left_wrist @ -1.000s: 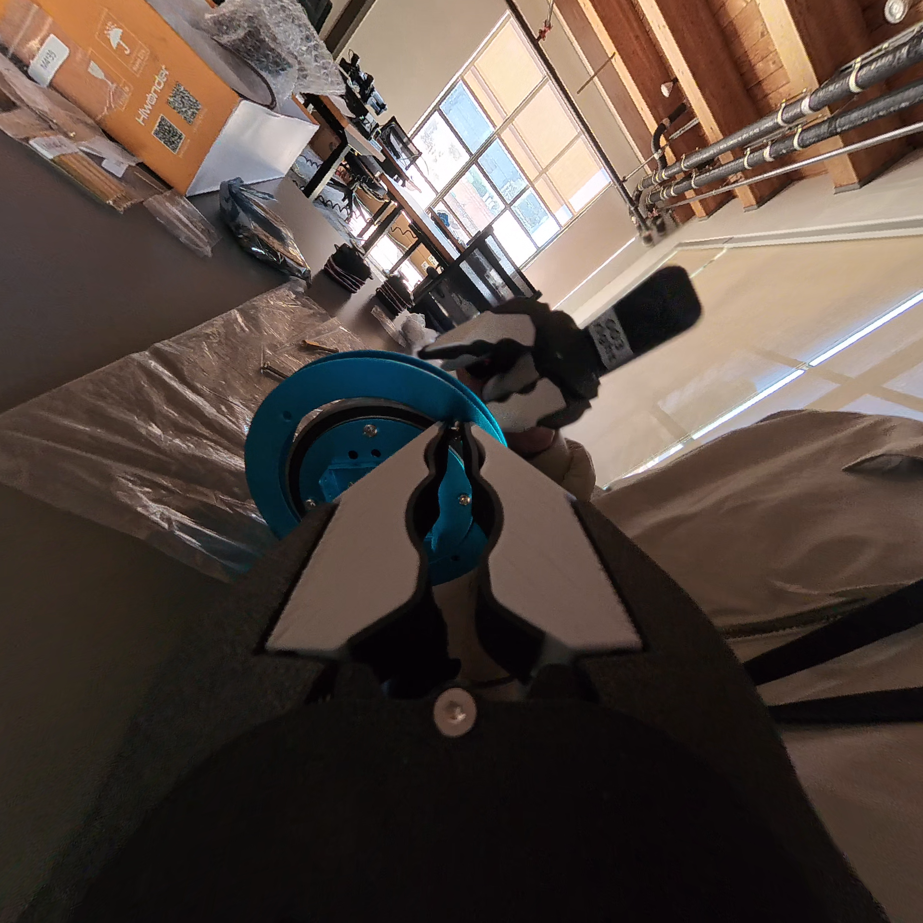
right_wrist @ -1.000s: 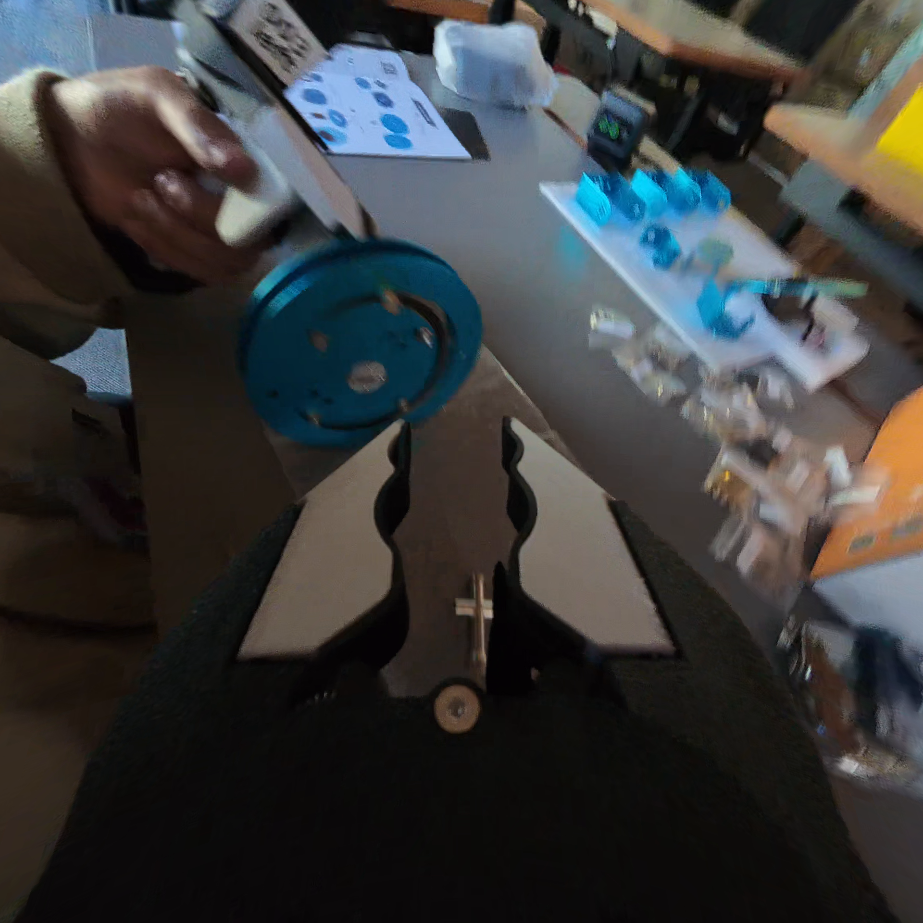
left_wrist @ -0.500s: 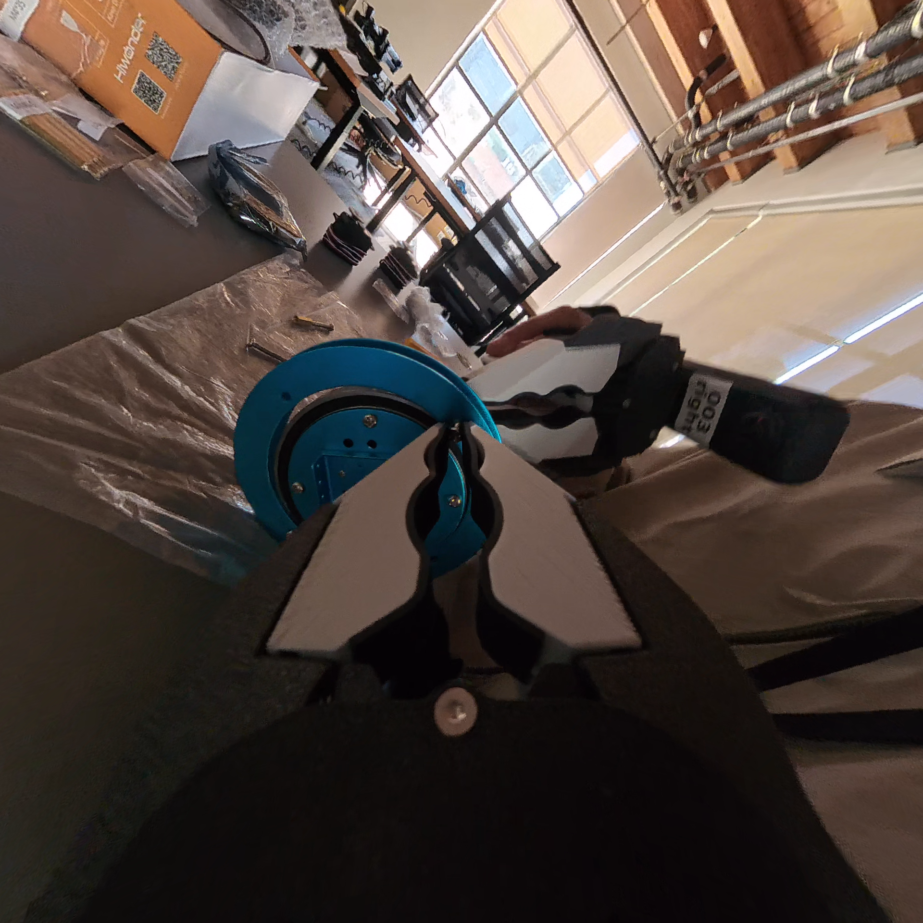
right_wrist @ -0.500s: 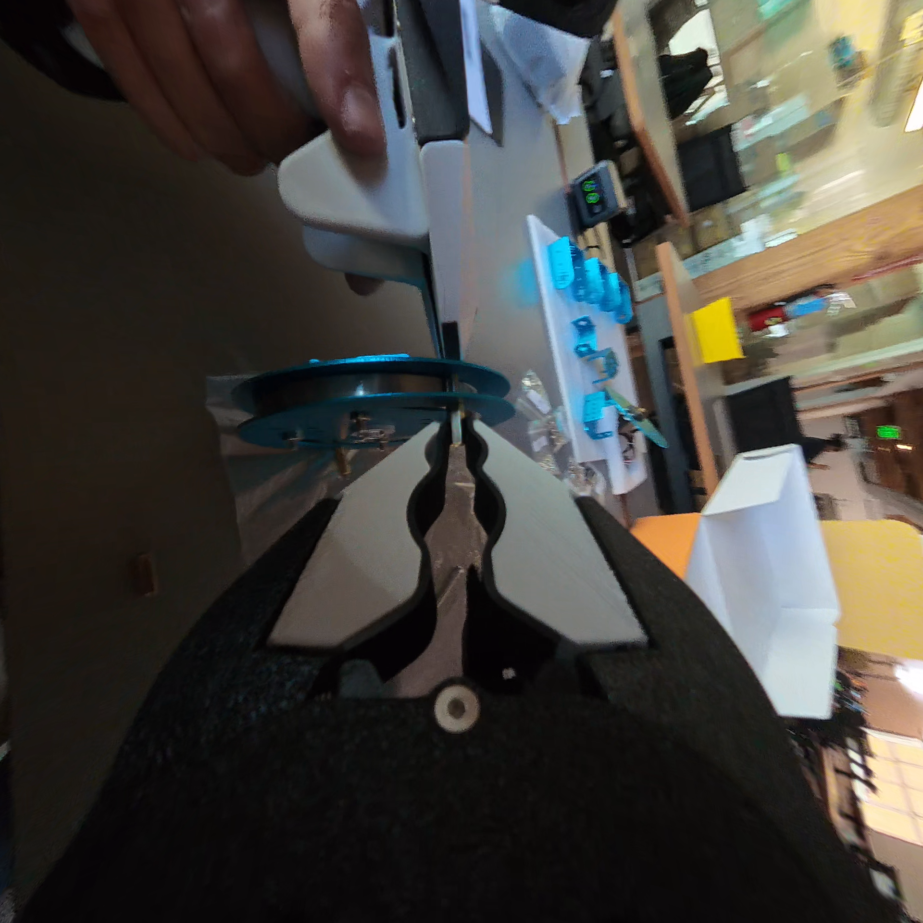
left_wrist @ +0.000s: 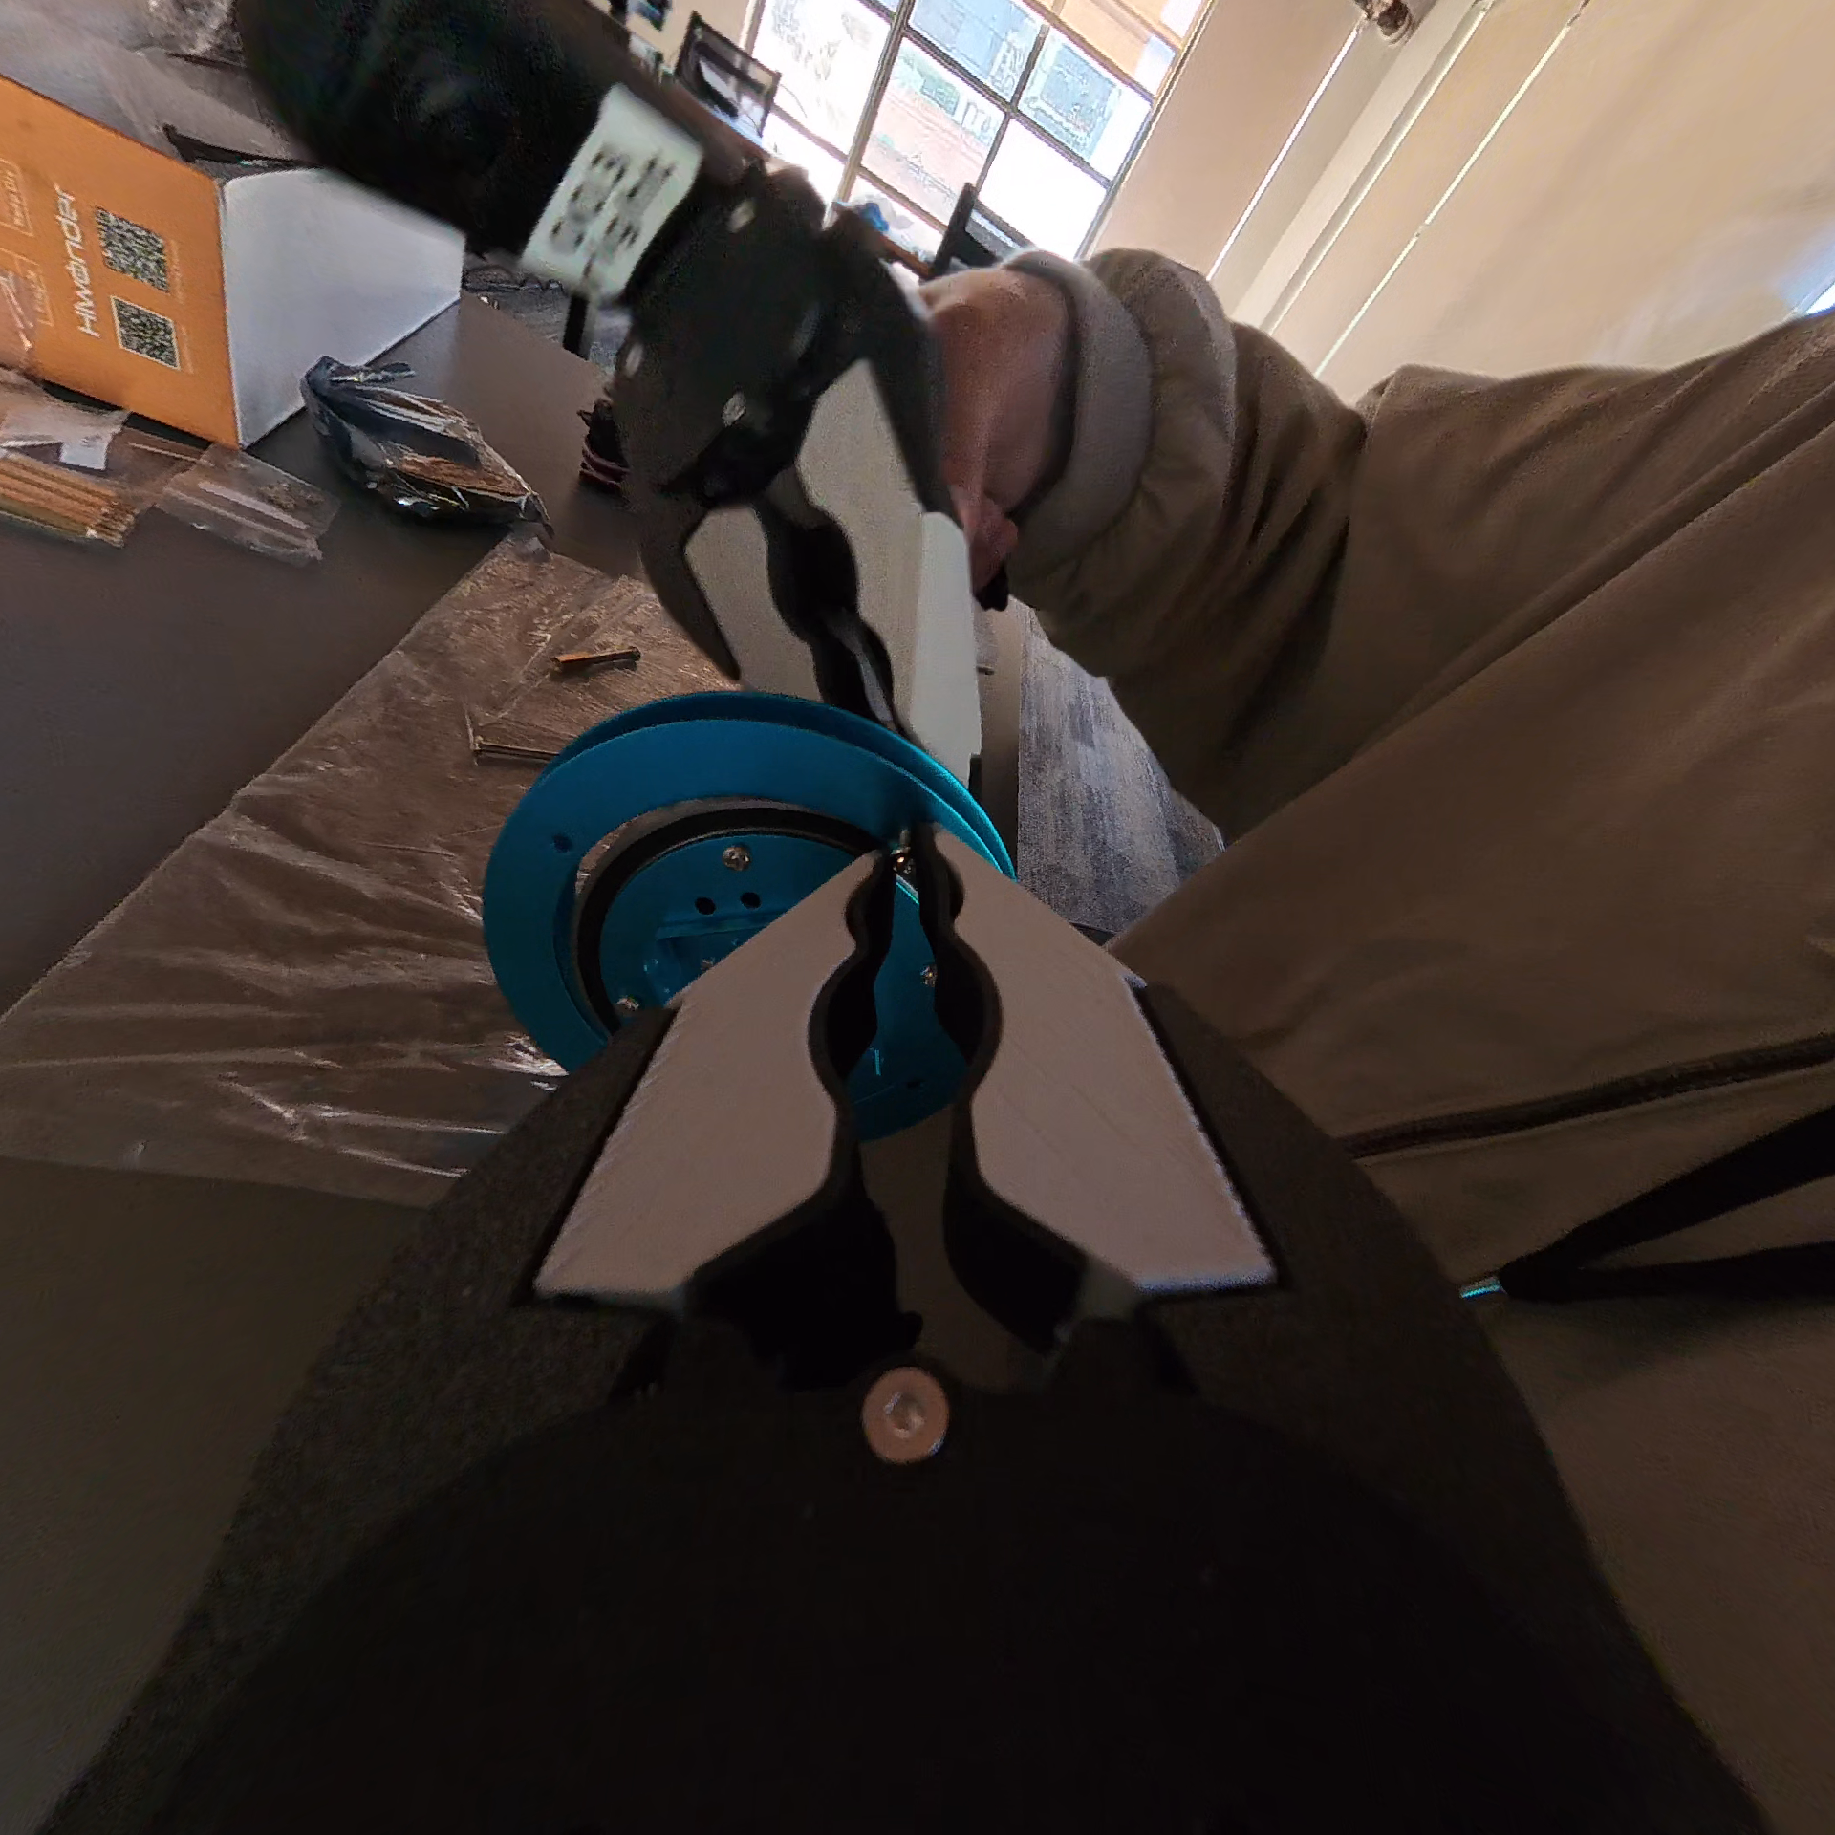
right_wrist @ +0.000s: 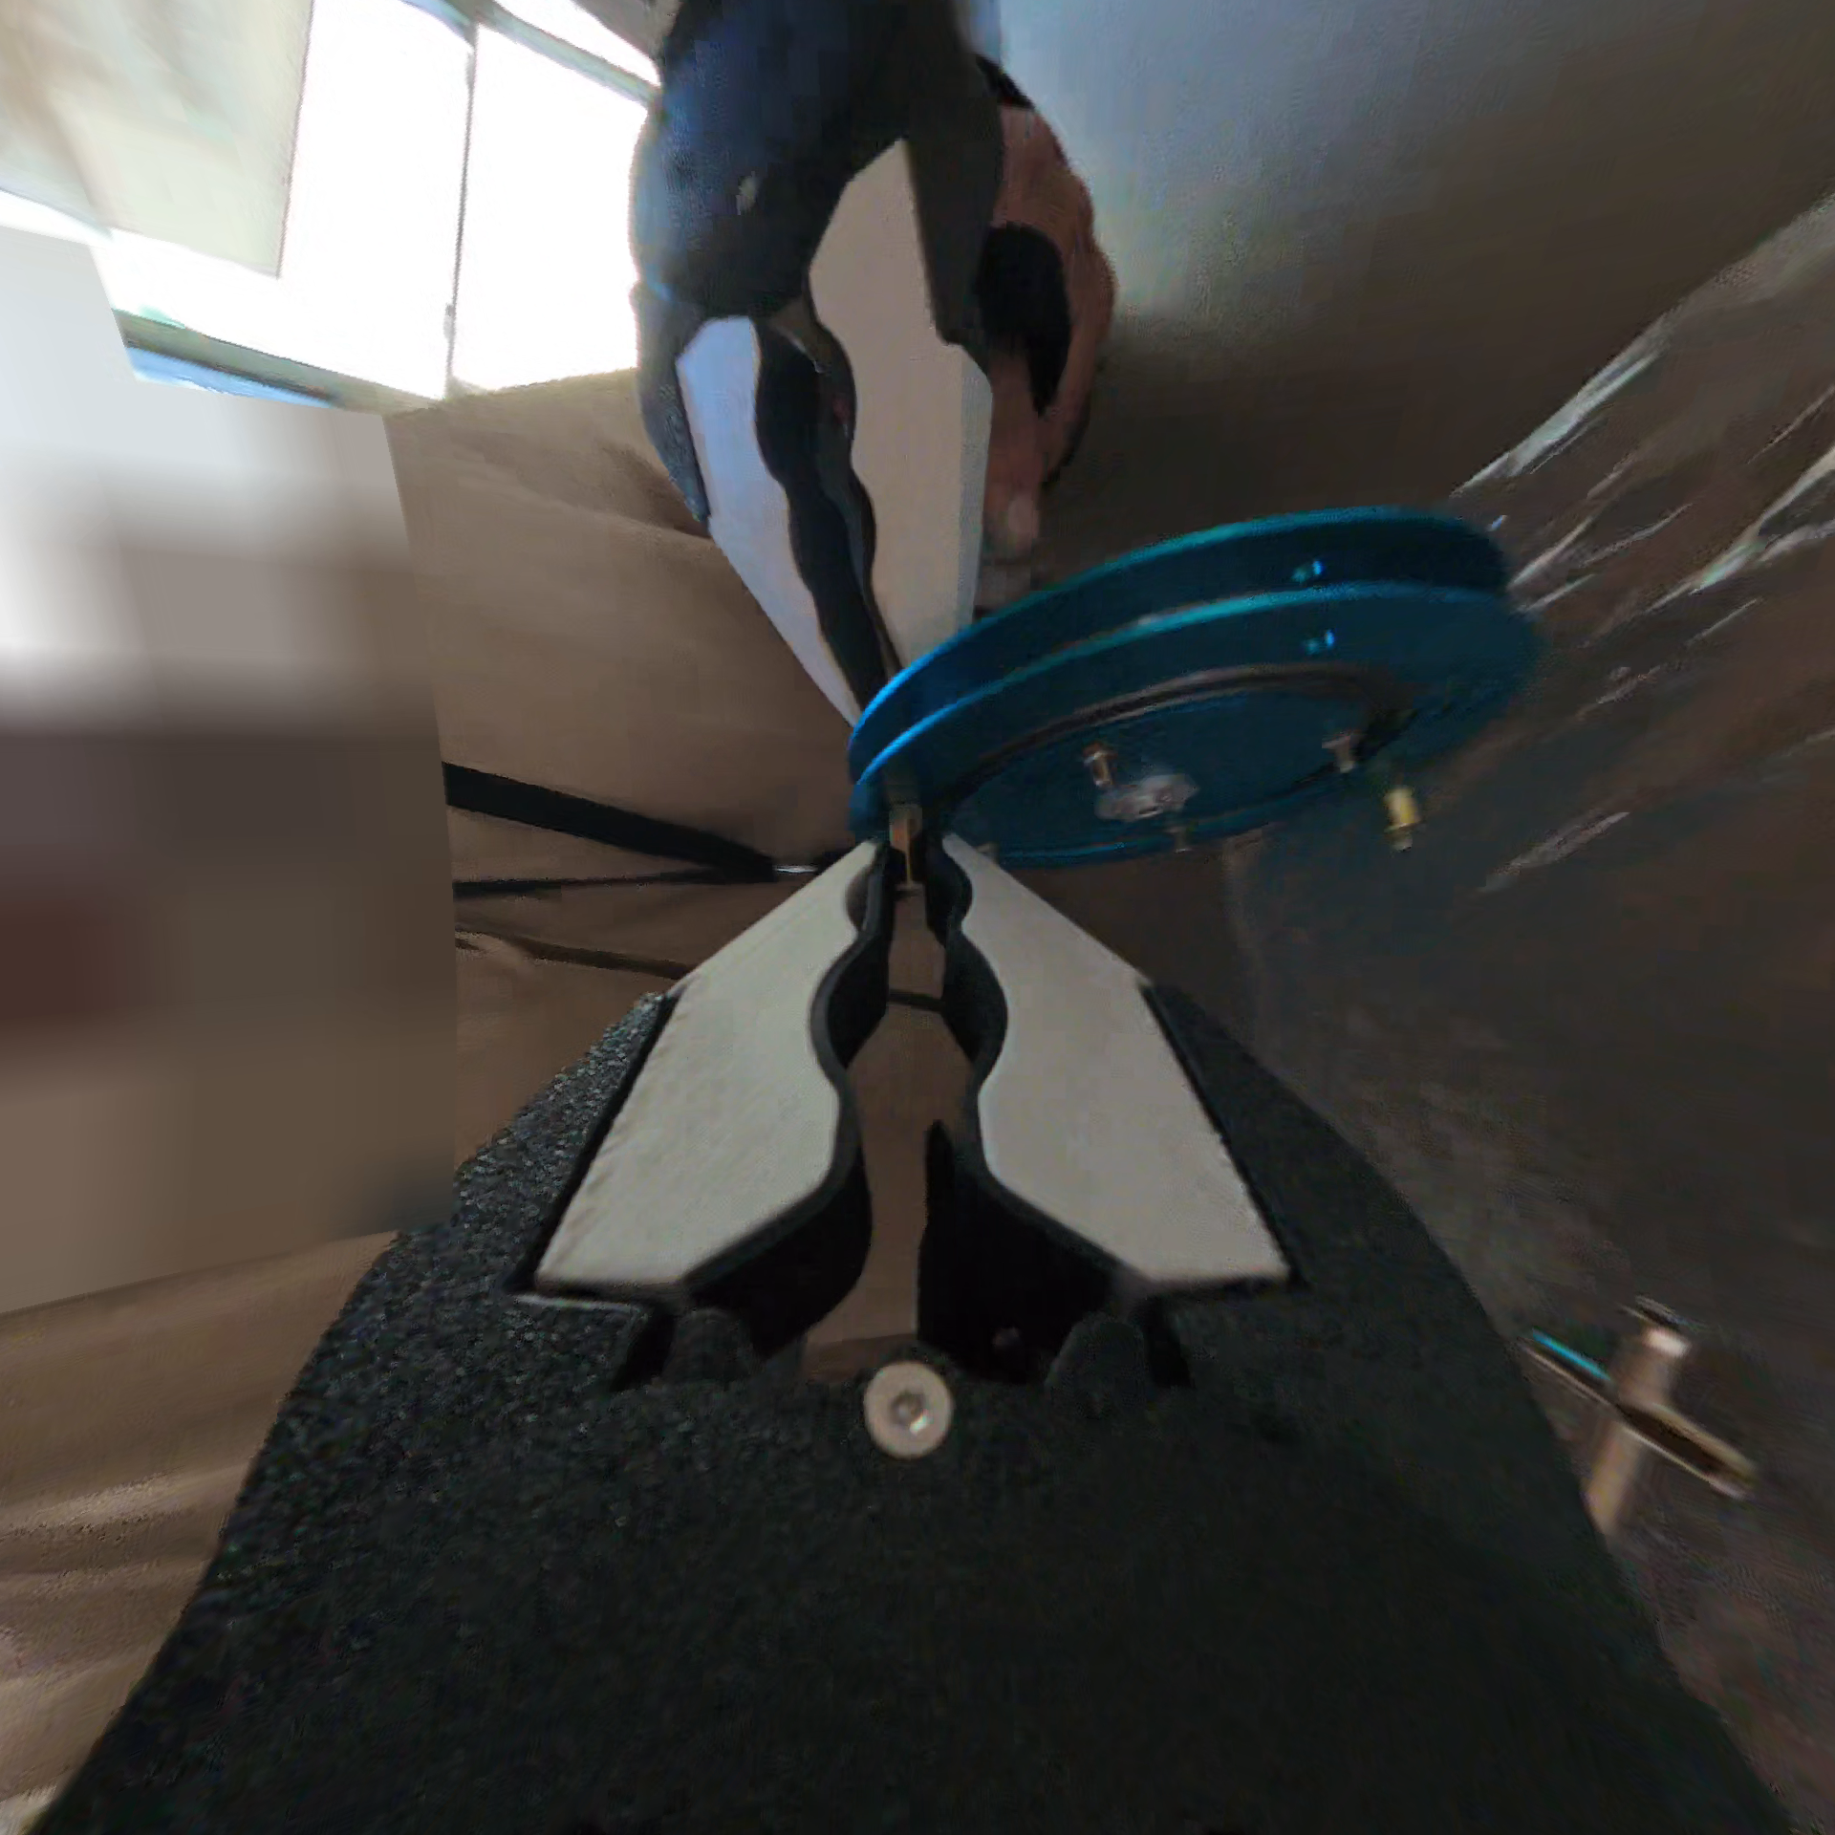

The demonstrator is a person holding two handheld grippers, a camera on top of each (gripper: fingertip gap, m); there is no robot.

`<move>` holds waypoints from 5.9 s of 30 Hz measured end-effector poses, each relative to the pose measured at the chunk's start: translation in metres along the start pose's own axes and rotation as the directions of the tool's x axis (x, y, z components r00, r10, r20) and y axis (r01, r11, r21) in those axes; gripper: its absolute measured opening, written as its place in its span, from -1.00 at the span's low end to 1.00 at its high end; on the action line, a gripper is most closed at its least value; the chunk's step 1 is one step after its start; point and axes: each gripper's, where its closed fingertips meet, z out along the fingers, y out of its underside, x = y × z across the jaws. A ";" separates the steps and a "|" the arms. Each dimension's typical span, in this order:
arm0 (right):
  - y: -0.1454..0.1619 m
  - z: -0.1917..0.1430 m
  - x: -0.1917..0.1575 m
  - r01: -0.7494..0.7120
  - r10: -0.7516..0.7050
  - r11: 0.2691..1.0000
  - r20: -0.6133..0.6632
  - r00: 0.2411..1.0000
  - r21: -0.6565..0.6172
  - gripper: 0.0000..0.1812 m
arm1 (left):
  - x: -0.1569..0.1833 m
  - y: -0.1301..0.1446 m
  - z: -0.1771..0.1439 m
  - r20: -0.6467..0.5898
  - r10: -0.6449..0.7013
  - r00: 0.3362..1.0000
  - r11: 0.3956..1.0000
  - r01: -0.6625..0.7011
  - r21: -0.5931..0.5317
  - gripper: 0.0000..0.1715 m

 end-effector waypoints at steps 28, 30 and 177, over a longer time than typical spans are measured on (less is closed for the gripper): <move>-0.004 -0.001 0.017 0.579 -0.584 0.767 -0.677 0.448 -0.278 -0.96 | 0.004 0.002 0.003 0.113 0.043 0.993 0.998 -0.038 -0.048 -0.97; 0.002 0.004 0.015 0.466 -0.471 0.870 -0.547 0.693 -0.159 -0.95 | 0.004 0.003 0.004 0.130 0.106 0.986 0.992 -0.096 -0.084 -0.97; -0.035 -0.037 0.021 0.449 -0.504 0.324 -0.553 -0.663 -0.833 -0.96 | -0.021 0.000 0.007 -0.108 0.193 0.975 0.567 -0.201 -0.799 -0.96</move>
